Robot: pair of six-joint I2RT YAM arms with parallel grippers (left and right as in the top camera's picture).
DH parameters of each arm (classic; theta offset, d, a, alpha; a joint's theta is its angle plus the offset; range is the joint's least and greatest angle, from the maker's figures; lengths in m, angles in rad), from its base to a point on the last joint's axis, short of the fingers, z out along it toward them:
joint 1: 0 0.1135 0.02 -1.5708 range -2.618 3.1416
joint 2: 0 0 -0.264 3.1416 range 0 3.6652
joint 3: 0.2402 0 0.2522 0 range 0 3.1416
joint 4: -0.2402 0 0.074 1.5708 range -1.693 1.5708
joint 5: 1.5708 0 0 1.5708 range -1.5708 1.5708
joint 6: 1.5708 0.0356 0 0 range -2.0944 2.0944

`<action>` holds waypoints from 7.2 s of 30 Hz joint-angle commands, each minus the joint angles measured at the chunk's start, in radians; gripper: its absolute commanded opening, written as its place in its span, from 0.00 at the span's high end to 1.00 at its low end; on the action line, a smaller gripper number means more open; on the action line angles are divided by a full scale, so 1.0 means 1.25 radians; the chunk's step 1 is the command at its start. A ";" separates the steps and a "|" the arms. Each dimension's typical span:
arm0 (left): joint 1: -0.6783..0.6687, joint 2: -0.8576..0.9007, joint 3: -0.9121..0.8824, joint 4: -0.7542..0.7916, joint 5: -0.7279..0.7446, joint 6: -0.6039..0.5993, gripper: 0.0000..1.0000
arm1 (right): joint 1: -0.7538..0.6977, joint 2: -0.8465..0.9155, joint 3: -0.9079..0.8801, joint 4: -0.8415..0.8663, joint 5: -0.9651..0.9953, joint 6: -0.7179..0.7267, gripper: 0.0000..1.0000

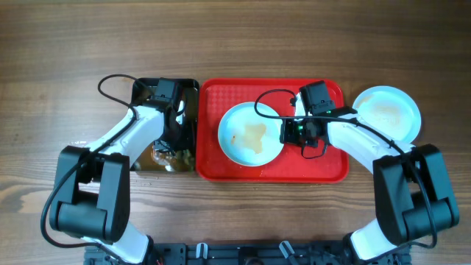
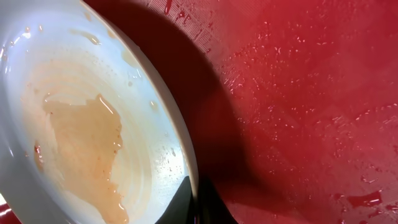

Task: Clean dirty plates on tray and stack at the side

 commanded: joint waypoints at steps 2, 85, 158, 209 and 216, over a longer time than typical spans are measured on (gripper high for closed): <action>-0.004 0.037 -0.030 0.011 0.034 -0.001 0.55 | 0.002 -0.004 -0.002 0.002 0.019 -0.050 0.96; -0.005 -0.341 -0.025 -0.156 -0.035 -0.150 0.00 | -0.134 -0.403 0.004 -0.286 0.106 -0.271 0.00; -0.272 -0.899 -0.120 -0.168 -0.254 -0.215 0.00 | -0.026 -1.388 -0.703 0.345 0.219 -0.367 0.01; 0.117 -1.414 -0.787 0.529 0.022 0.220 0.00 | -0.026 -1.388 -0.703 0.345 0.219 -0.367 0.00; 0.117 -1.414 -0.787 0.529 0.022 0.220 0.00 | -0.026 -1.388 -0.703 0.345 0.219 -0.367 0.01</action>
